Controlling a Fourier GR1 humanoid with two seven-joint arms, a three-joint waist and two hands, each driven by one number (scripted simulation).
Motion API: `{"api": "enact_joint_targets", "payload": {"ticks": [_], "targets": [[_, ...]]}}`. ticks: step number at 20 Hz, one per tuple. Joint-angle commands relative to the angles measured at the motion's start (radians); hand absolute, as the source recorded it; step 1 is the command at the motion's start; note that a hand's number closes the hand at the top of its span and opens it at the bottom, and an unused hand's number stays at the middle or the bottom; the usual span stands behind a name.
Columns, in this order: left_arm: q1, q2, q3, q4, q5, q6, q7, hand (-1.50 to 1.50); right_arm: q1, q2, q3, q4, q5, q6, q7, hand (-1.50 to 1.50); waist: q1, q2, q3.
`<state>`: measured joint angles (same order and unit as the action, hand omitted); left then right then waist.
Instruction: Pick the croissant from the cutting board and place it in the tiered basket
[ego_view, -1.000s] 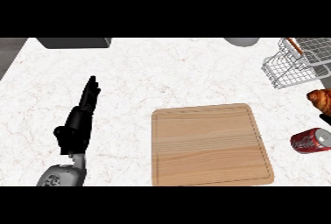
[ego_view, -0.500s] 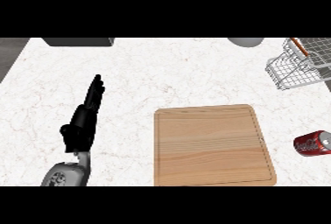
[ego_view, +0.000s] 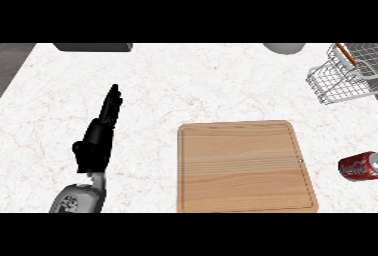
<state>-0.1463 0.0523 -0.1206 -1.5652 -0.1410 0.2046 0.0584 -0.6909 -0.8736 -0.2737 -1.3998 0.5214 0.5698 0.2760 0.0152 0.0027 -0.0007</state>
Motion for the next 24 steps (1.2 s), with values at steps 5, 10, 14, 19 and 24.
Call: {"api": "enact_joint_targets", "payload": {"ticks": [5,10,14,19,24], "targets": [[0.003,0.026,0.023,-0.025,0.02,-0.042,0.018,0.0,-0.161,-0.033,0.083,0.341,0.171,-0.147,-0.176,1.5,0.008,0.002,0.001],[0.042,-0.011,-0.014,-0.008,-0.018,-0.01,-0.027,0.0,-0.227,-0.023,0.129,0.534,0.278,-0.271,-0.277,1.5,0.016,0.004,0.001],[0.018,-0.012,-0.004,0.001,-0.014,-0.016,-0.026,0.0,-0.275,-0.044,0.124,0.709,0.324,-0.333,-0.374,1.5,0.015,0.005,0.001],[-0.01,0.002,-0.001,-0.028,-0.01,-0.031,0.015,0.0,-0.31,0.031,-0.006,0.85,0.205,-0.315,-0.284,-1.5,0.021,0.007,0.002],[0.008,0.02,0.033,-0.024,0.009,-0.04,-0.004,0.0,-0.355,0.033,-0.082,0.943,0.132,-0.31,-0.357,-1.5,0.02,0.007,0.002]]}}
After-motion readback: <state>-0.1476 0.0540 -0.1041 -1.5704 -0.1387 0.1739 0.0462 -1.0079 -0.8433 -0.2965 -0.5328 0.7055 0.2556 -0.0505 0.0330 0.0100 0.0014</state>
